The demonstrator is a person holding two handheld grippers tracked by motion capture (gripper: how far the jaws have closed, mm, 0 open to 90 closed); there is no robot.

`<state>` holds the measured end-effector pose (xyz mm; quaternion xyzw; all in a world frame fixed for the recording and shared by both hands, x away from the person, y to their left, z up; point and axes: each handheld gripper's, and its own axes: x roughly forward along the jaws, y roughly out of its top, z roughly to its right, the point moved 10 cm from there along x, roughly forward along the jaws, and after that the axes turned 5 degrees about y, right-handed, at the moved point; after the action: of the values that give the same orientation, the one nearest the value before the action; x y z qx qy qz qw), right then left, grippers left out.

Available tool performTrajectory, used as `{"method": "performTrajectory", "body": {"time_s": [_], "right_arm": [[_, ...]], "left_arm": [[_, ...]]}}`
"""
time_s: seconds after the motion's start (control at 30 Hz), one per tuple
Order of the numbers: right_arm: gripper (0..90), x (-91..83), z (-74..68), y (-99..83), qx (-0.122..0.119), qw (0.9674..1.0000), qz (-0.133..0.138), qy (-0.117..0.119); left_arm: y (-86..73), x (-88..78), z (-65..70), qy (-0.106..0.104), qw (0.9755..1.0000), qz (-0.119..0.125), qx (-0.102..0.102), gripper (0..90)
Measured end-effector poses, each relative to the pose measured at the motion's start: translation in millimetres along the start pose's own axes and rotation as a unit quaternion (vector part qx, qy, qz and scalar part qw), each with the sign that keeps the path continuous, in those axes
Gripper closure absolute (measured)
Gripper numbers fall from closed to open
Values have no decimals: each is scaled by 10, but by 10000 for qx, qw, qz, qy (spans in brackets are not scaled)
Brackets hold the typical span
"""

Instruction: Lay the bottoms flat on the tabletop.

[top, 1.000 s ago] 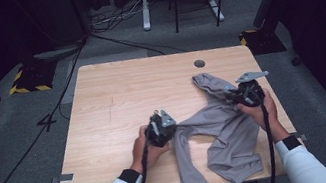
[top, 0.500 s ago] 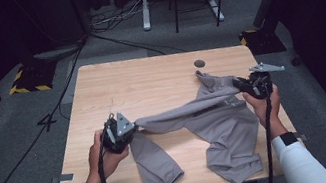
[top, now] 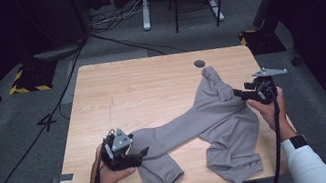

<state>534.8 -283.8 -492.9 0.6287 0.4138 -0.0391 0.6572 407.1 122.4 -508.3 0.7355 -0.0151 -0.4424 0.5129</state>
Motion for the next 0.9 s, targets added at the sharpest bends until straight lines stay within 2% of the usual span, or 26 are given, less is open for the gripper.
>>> {"method": "performTrajectory", "body": {"time_s": [0.07, 0.1, 0.13, 0.2, 0.23, 0.27, 0.3, 0.33, 0.37, 0.4, 0.47, 0.5, 0.53, 0.57, 0.6, 0.67, 0.7, 0.73, 0.77, 0.8, 0.83, 0.87, 0.9], "right_arm": [[404, -22, -31, -92, -127, 9998, -118, 137], [412, -24, -45, -143, -261, 9993, -216, 128], [421, -28, -73, -186, -393, 9987, -284, 177], [448, -32, -140, -263, -546, 9971, -422, 336], [454, -41, -160, -296, -605, 9963, -484, 367], [466, -57, -193, -326, -606, 9958, -473, 495], [482, -71, -210, -345, -618, 9955, -469, 542], [504, -90, -244, -375, -666, 9946, -475, 634], [514, -106, -300, -429, -780, 9923, -536, 797], [523, -114, -340, -477, -943, 9897, -614, 881], [582, -141, -427, -546, -1176, 9859, -621, 1014], [602, -153, -509, -594, -1307, 9820, -567, 1237], [613, -153, -548, -632, -1389, 9797, -602, 1318], [624, -136, -579, -696, -1523, 9774, -713, 1283], [628, -128, -608, -732, -1543, 9761, -769, 1323], [638, -109, -698, -824, -1595, 9706, -950, 1532], [640, -86, -714, -862, -1631, 9699, -1032, 1487], [640, -56, -714, -900, -1657, 9701, -1137, 1358], [635, -23, -711, -941, -1702, 9691, -1238, 1285], [624, 11, -703, -980, -1719, 9680, -1346, 1239], [635, 29, -697, -964, -1647, 9705, -1248, 1238], [647, 33, -685, -959, -1620, 9711, -1264, 1219], [657, 38, -659, -948, -1617, 9718, -1273, 1149]], "left_arm": [[7, 150, -88, -136, 9998, -167, -50, 284], [-1, 238, -116, -118, 9996, -246, 27, 286], [-15, 320, -122, -201, 9992, -332, 136, 284], [-48, 467, -89, -481, 9975, -494, 129, 289], [-70, 534, -57, -620, 9962, -580, 169, 278], [-77, 561, -29, -748, 9952, -579, 234, 281], [-96, 587, 3, -834, 9940, -623, 321, 324], [-124, 612, 11, -759, 9936, -700, 451, 392], [-142, 621, 15, -730, 9934, -716, 511, 472], [-154, 619, 12, -721, 9932, -735, 551, 589], [-139, 590, -30, -545, 9959, -541, 476, 733], [-138, 576, -53, -460, 9966, -494, 470, 783], [-133, 557, -97, -305, 9980, -415, 359, 795], [-134, 542, -131, -217, 9986, -382, 301, 804], [-132, 520, -180, -74, 9993, -312, 213, 809], [-144, 473, -308, 169, 9996, -202, -66, 800], [-167, 451, -379, 274, 9992, -180, -237, 797], [-196, 438, -456, 384, 9983, -177, -399, 797], [-239, 422, -537, 494, 9972, -229, -503, 798], [-282, 403, -620, 575, 9956, -213, -702, 798], [-306, 391, -668, 622, 9941, -198, -863, 795], [-341, 370, -730, 685, 9920, -203, -1039, 795], [-380, 341, -801, 785, 9903, -229, -1119, 795]]}}
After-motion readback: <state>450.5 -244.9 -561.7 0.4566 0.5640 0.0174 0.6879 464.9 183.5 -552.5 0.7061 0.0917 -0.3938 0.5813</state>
